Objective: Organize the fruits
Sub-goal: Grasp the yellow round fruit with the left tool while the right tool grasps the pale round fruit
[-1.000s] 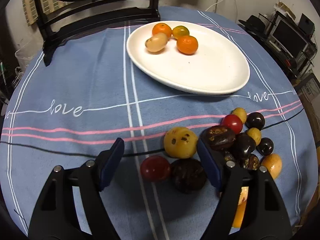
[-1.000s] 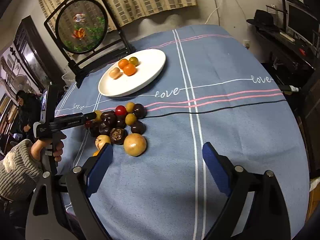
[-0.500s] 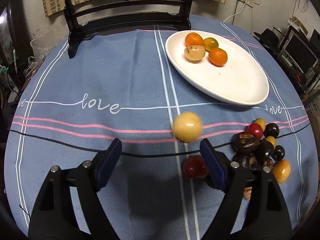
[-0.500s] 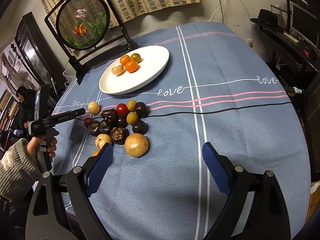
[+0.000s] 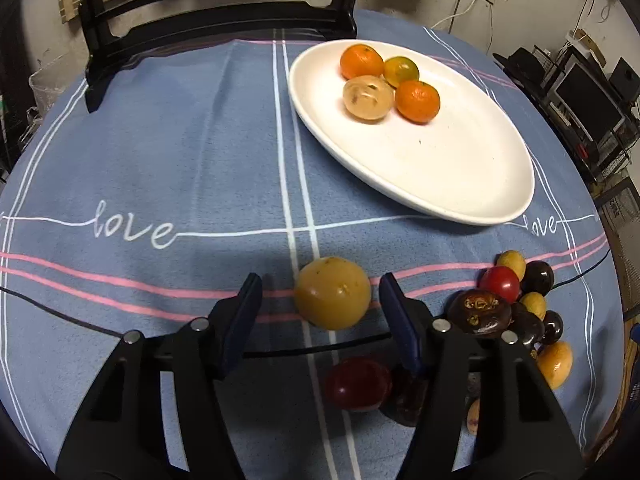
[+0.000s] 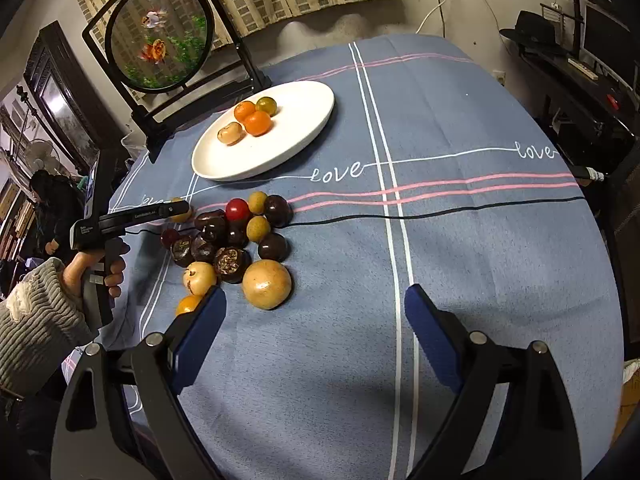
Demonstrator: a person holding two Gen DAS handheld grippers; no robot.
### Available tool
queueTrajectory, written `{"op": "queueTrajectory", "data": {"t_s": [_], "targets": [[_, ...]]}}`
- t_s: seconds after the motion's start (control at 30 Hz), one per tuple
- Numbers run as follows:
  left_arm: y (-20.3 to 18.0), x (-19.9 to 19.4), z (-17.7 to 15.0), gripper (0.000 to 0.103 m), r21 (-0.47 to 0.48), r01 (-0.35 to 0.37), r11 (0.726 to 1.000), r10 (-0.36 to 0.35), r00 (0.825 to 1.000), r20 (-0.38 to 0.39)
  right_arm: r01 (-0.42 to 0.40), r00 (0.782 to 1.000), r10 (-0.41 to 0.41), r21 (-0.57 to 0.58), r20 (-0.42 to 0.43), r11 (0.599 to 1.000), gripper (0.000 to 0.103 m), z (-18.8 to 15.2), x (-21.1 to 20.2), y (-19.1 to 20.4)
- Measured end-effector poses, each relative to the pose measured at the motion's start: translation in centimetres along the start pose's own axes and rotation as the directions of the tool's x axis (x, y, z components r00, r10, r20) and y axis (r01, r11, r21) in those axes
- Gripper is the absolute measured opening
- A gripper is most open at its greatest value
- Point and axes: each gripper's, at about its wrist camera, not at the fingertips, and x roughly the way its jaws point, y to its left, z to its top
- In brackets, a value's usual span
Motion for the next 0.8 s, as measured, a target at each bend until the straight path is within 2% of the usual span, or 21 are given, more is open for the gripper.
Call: {"op": "queueTrajectory", "data": {"t_s": [0.13,0.2,0.3,0.5,0.67,0.8], "targets": [[0.1,0.6,-0.1,0.050,-0.014,0.003,1.000,-0.002,1.000,0.006,0.000,1.000,0.000,-0.009,-0.017,1.000,0.091,0.1,0.4,0.1],[-0.1,0.6,-0.1,0.040,-0.009,0.025,1.000,-0.025,1.000,0.009,-0.003,1.000,0.003,-0.018,-0.024,1.000,0.091,0.2,0.6,0.3],[-0.3,0.3,-0.2,0.039,0.004,0.003,1.000,-0.003,1.000,0.025,-0.011,0.999,0.010,-0.035,-0.035,0.999,0.091,0.3,1.0,0.5],[0.5,-3.2,-1.9,0.039,-0.037,0.017,0.999,-0.015,0.998,0.064,-0.031,0.997,0.022,-0.130,-0.072,0.991,0.091,0.3,3.1,2.0],[1.0,-7.2,-5.0,0.039,-0.055,0.006,0.998,-0.002,0.997,0.081,-0.090,0.990,0.063,-0.222,-0.127,0.971,0.073,0.0,6.5,3.9],[1.1,-9.5,-7.3,0.039,-0.074,-0.012,0.997,0.018,0.997,0.081,-0.087,0.990,0.053,-0.277,-0.128,0.957,0.070,0.2,8.3,5.2]]}}
